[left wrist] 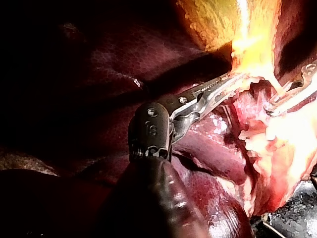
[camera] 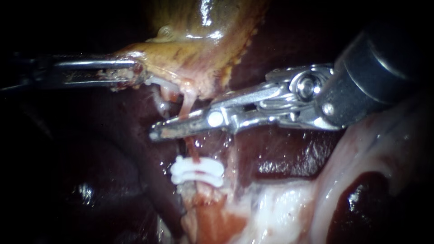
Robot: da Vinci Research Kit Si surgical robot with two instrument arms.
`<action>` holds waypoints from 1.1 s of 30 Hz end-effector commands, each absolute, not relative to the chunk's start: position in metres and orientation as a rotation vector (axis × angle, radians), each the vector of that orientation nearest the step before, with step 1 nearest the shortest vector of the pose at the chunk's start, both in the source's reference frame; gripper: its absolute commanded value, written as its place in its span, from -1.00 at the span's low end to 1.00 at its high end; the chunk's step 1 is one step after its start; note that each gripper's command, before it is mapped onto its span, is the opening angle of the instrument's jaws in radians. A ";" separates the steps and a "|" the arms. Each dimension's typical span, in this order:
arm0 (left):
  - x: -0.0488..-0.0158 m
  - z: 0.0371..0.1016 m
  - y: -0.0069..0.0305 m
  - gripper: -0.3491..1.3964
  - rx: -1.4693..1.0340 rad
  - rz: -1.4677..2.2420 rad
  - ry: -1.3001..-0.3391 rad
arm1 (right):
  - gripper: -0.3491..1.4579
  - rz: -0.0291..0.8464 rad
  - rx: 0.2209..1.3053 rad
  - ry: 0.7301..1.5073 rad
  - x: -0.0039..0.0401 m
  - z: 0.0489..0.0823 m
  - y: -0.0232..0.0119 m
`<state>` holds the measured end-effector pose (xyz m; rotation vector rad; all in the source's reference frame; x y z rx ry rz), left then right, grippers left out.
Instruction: Going back third clip right tube
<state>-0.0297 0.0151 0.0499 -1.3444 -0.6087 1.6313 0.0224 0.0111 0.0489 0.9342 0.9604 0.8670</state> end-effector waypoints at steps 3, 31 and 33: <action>-0.0297 0.0499 0.0151 -1.00 -1.345 1.631 -0.609 | -0.54 0.861 0.936 1.010 0.0225 0.0496 0.0110; -0.0295 0.0498 0.0149 -1.00 -1.345 1.632 -0.609 | -0.07 0.500 0.526 1.186 0.0178 0.0577 0.0090; -0.0295 0.0498 0.0149 -1.00 -1.345 1.632 -0.609 | -0.07 0.446 0.501 1.200 0.0160 0.0572 0.0085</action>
